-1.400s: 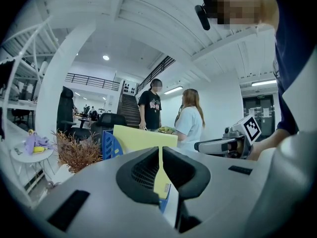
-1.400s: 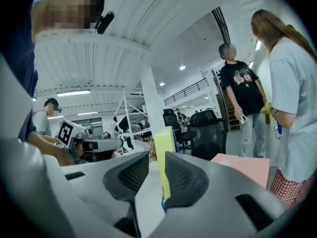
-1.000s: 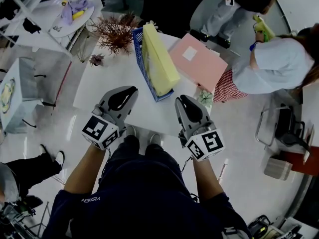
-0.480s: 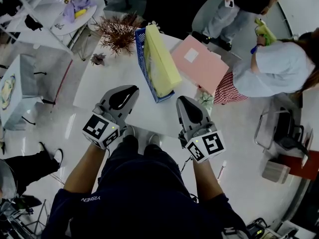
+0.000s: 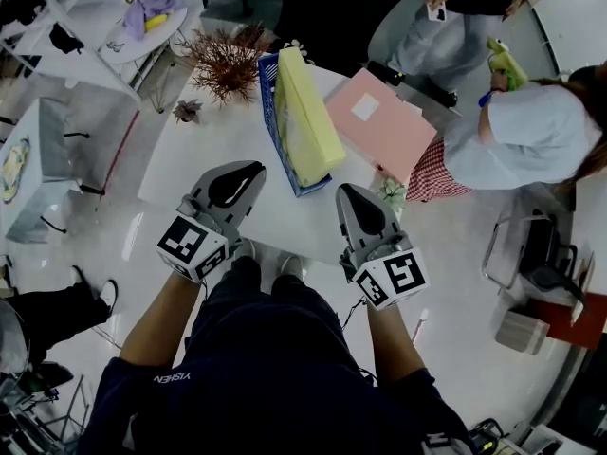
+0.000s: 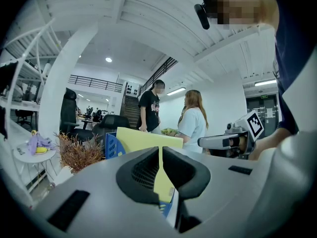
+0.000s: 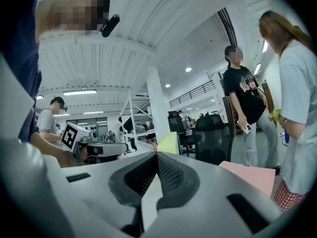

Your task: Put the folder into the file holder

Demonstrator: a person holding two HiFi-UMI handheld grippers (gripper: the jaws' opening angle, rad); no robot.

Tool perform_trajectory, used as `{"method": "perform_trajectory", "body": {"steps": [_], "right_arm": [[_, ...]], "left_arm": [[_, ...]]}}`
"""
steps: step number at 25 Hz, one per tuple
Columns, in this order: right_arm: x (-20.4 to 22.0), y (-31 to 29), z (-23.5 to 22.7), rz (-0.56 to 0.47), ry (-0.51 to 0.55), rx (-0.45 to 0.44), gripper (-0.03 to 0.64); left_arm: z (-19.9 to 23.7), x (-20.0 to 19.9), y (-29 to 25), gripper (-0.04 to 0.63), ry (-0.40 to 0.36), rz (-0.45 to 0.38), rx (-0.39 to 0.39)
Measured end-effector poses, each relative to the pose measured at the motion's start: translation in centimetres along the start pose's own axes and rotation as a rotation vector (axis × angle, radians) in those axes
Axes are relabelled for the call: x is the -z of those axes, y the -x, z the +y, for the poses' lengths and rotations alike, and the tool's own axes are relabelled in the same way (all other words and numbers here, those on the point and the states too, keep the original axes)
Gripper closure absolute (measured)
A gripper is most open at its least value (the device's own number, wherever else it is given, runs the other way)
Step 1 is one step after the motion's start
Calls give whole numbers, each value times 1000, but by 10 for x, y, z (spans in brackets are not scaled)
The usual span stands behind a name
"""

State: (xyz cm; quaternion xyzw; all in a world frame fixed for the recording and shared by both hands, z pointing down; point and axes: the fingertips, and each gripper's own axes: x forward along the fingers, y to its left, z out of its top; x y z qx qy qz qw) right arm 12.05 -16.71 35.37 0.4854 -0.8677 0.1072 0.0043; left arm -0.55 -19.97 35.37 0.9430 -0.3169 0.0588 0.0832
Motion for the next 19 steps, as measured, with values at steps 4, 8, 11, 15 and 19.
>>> {"method": "perform_trajectory", "body": {"steps": [4,8,11,15,19], "right_arm": [[3,-1,-3,11,3,-3,612],[4,-3,-5,21,9,-7,612],[4,-5,-7,28,11,-10,612],[6,-7,-11,36,2,-4,612],[9,-7,-14,45,-3,7,612]], "left_arm": [[0,1,-3,548,1,1,0],[1,1,-6,548,0,0,-2],[2,0,-9,548,-1,1,-3],[2,0,-10,548,1,-1,-5],[4,0,-9,548,2,0,-9]]}}
